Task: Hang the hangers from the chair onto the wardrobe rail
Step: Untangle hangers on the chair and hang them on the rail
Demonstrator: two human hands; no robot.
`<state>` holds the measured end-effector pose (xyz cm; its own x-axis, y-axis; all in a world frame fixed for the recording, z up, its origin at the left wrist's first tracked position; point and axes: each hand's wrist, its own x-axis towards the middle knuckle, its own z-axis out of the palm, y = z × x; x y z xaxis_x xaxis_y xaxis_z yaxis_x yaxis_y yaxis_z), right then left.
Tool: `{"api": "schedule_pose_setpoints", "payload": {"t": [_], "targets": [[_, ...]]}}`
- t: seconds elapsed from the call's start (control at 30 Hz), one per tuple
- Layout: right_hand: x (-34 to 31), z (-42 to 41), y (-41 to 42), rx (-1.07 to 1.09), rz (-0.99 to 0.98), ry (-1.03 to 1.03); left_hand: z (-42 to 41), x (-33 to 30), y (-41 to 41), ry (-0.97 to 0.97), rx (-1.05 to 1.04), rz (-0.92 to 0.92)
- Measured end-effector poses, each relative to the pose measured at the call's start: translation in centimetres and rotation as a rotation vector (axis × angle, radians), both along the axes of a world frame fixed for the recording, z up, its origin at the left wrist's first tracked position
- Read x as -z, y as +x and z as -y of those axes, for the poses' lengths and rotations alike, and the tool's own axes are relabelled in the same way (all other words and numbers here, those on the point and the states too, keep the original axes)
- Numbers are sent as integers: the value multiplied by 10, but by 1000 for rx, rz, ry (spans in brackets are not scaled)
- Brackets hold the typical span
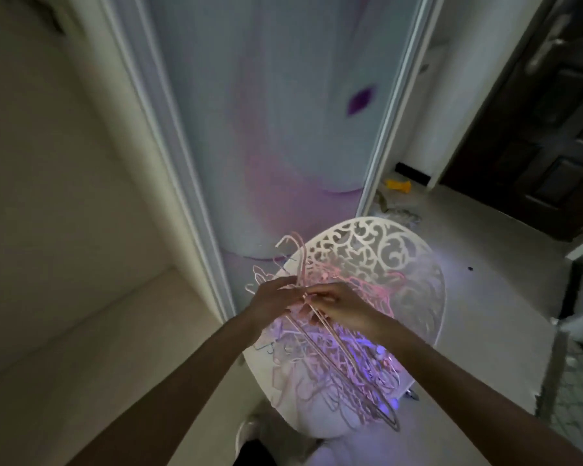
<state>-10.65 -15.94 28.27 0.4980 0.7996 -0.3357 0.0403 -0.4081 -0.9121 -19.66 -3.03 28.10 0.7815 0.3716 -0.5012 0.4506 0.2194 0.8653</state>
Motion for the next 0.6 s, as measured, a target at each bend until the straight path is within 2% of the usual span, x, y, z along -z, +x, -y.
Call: {"api": "schedule_pose_setpoints", "payload": {"t": [0.13, 0.23, 0.4, 0.6], "targets": [[-33, -22, -39, -5, -31, 28, -6, -37, -50, 177, -128, 65], [-64, -47, -67, -66, 66, 14, -25, -69, -85, 305, -217, 104], [-112, -106, -98, -105, 343, 97, -81, -113, -141, 115, -447, 183], [-154, -187, -126, -137, 403, 106, -165, -151, -189, 170, -575, 260]]}}
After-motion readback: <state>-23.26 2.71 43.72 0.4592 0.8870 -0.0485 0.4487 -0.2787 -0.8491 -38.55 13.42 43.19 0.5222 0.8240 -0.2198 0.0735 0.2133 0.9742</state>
